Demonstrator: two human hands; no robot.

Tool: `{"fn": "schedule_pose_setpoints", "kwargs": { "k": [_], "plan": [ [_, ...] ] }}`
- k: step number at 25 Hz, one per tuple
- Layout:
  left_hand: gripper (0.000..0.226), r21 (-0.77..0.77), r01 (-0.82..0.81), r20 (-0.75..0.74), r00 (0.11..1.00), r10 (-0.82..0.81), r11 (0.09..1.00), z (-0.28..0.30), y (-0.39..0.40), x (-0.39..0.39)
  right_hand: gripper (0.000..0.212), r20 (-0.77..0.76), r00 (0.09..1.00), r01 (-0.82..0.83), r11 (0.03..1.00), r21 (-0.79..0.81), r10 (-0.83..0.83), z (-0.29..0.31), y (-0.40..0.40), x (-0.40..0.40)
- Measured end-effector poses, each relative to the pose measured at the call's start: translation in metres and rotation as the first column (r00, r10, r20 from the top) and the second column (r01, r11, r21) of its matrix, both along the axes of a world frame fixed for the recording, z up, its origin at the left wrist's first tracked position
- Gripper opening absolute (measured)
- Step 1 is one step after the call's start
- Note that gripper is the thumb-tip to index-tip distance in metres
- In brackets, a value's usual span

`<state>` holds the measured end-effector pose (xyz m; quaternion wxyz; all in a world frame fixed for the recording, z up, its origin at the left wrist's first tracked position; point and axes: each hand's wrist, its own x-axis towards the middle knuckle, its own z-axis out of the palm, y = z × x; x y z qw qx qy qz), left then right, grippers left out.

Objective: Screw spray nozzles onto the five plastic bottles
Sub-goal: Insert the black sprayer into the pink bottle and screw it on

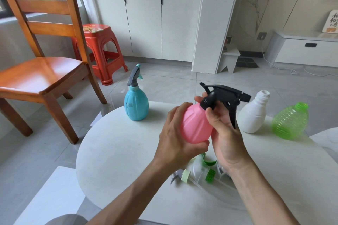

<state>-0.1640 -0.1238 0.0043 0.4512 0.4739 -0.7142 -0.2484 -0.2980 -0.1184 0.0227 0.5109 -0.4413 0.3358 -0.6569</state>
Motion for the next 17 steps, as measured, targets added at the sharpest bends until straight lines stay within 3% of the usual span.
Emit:
{"fn": "schedule_pose_setpoints", "kwargs": {
  "k": [2, 8, 13, 17],
  "plan": [
    [0.099, 0.008, 0.007, -0.006, 1.0, -0.007, 1.0, 0.001, -0.001, 0.001, 0.04, 0.001, 0.998, -0.07, 0.997, -0.03, 0.07, 0.004, 0.001, -0.006],
    [0.098, 0.038, 0.06, -0.037, 0.998, -0.058, 0.997, 0.002, 0.004, 0.0, 0.04, -0.051, 0.995, 0.086, 0.993, -0.086, -0.091, 0.002, -0.002, -0.006],
    [0.097, 0.073, 0.078, -0.077, 0.994, -0.073, 0.994, 0.003, 0.001, 0.006, 0.037, -0.055, 0.992, -0.114, 0.992, -0.056, 0.111, 0.007, -0.001, -0.014],
    [0.095, 0.045, 0.083, -0.055, 0.995, -0.08, 0.996, 0.004, 0.001, 0.008, 0.035, 0.009, 0.996, -0.084, 0.996, -0.016, 0.084, 0.008, -0.002, -0.013]
  ]
}}
